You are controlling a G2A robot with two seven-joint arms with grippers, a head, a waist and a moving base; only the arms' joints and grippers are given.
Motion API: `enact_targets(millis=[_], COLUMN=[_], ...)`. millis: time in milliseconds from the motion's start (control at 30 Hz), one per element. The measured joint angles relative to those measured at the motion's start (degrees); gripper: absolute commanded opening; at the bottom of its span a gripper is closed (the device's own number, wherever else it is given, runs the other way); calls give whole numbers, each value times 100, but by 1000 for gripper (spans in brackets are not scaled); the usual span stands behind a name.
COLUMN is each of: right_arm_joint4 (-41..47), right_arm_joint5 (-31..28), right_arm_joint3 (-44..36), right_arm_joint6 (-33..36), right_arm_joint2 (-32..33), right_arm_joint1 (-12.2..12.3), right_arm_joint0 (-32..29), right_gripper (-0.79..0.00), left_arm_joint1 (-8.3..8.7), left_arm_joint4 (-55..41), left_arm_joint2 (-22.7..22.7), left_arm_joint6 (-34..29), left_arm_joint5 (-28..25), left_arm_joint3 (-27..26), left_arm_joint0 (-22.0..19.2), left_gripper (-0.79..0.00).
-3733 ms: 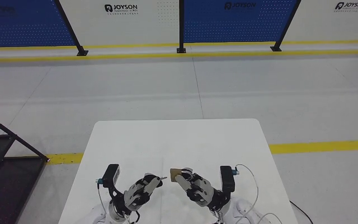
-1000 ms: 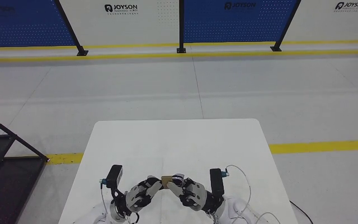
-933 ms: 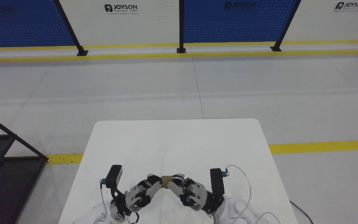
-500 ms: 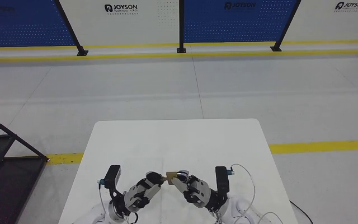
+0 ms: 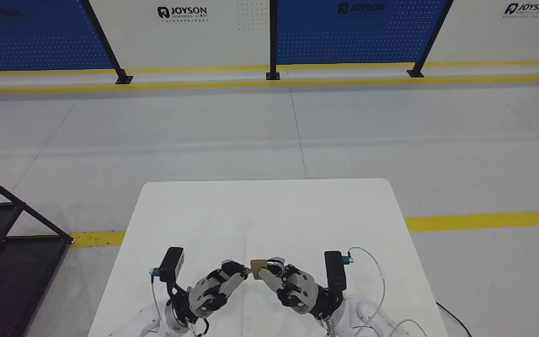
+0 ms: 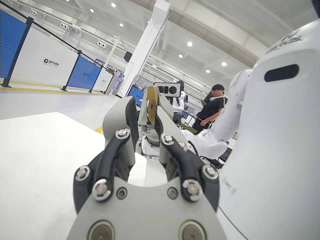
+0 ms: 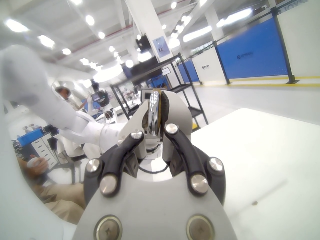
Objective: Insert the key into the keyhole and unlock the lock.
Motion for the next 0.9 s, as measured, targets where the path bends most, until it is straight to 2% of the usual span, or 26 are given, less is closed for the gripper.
enact_targets(millis=[33,100,233,433,900], right_arm_joint4=[-1,2,5,8,-23], right_arm_joint5=[7,14,19,31,41], right_arm_joint3=[0,-1,-2,1,1], right_arm_joint6=[7,12,18,40,90], right_arm_joint2=[-3,-6,-15,-33,-66], right_arm_joint1=[1,1,3,6,17], right_arm_joint0=[3,6,15,27,35], right_gripper=[-785,-785,-785,-785,-785], left_arm_joint1=[-4,-9,-20,-32,-76], left_arm_joint4=[6,17,31,26,179], left_arm_joint2=[-3,-7,-17,-22,-118], left_arm_joint6=[-3,-12,-17,-50,-143], left_arm_joint5=[0,0,0,0,0], left_arm_joint3=[-2,-5,-11,-13,7], left_arm_joint0=[-1,0,5,6,13], left_gripper=[-625,-717,-748,-785,-785])
